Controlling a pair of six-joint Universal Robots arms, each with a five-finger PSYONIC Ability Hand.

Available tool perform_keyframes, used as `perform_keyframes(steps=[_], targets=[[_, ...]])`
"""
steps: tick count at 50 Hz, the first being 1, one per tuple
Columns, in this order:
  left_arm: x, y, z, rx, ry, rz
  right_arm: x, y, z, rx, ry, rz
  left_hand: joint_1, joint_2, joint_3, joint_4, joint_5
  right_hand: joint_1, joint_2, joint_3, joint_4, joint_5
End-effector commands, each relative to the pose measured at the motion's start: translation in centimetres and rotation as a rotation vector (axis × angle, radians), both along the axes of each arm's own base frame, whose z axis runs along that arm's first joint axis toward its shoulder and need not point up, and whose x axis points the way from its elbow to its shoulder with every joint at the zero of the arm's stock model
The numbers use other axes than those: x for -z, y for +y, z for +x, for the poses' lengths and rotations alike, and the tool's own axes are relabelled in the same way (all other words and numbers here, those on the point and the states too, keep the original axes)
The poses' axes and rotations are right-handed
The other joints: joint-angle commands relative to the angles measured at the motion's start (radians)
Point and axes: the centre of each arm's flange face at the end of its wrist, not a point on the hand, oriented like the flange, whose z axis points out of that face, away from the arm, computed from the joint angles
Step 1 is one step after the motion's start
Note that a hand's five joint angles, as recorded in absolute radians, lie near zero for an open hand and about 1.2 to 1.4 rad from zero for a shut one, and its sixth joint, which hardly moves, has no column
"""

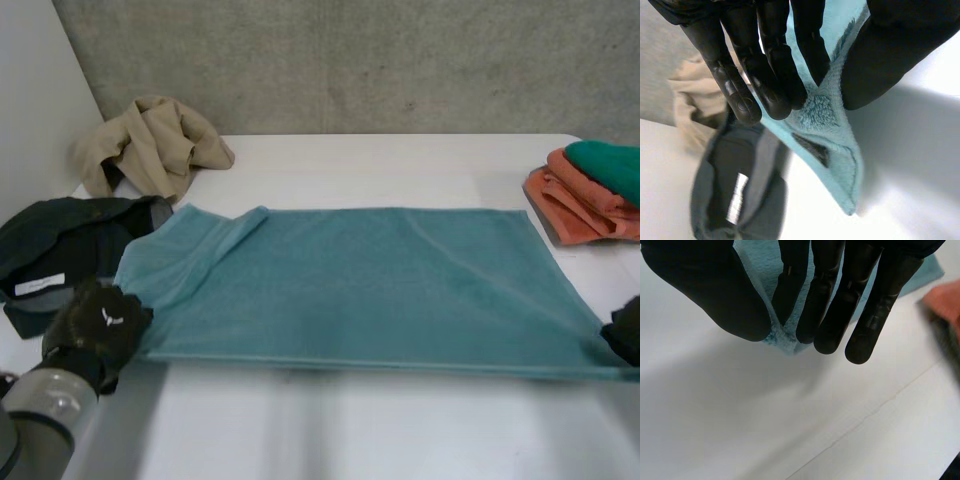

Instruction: Fold the laundry.

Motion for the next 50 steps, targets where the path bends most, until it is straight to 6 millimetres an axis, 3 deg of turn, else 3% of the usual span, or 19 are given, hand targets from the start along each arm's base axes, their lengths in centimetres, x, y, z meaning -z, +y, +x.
perform_keyframes(steps=[1, 6, 20, 24, 27, 38, 48, 50], targets=[[-0.8, 2.7, 0.5, 0.017, -0.017, 0.066, -0.1, 1.0, -0.9, 0.024, -0.012, 0.082, 0.262, 0.199, 0.207, 0.196, 0.252, 0.429, 0.227, 0.218, 0.208, 0.236], [-1.0, 2.1, 0.2, 0.02, -0.001, 0.03, 0.3, 1.3, -0.7, 0.003, -0.017, 0.091, 0.262, 0.199, 0.207, 0.196, 0.252, 0.429, 0.227, 0.218, 0.208, 0.236], [0.9, -2.6, -1.2, 0.014, 0.007, 0.007, 0.8, -0.8, 0.4, 0.034, -0.05, -0.039, 0.262, 0.199, 0.207, 0.196, 0.252, 0.429, 0.227, 0.218, 0.208, 0.236], [1.4, -3.2, -1.5, 0.015, 0.003, 0.017, 0.8, -1.2, 0.3, 0.055, -0.068, -0.019, 0.262, 0.199, 0.207, 0.196, 0.252, 0.137, -0.065, -0.074, -0.084, -0.056], [1.6, -3.3, -1.6, 0.02, 0.001, 0.024, 0.4, -1.2, 0.3, 0.071, -0.092, 0.011, 0.262, 0.199, 0.207, 0.196, 0.252, -0.222, -0.423, -0.432, -0.442, -0.414], [2.0, -4.3, -1.9, 0.017, -0.004, 0.032, 0.6, -0.8, 1.0, 0.079, -0.155, 0.201, 0.262, 0.199, 0.207, 0.196, 0.252, -0.597, -0.799, -0.808, -0.818, -0.79], [2.3, -4.4, -2.0, 0.019, -0.006, 0.041, 1.5, -0.7, 2.4, 0.046, -0.162, 0.165, 0.262, 0.199, 0.207, 0.196, 0.252, -0.548, -0.75, -0.759, -0.769, -0.741], [2.3, -4.4, -1.9, 0.018, -0.008, 0.042, 1.8, -0.9, 2.4, 0.052, -0.158, 0.149, 0.262, 0.199, 0.207, 0.196, 0.252, -0.387, -0.589, -0.598, -0.608, -0.58]])
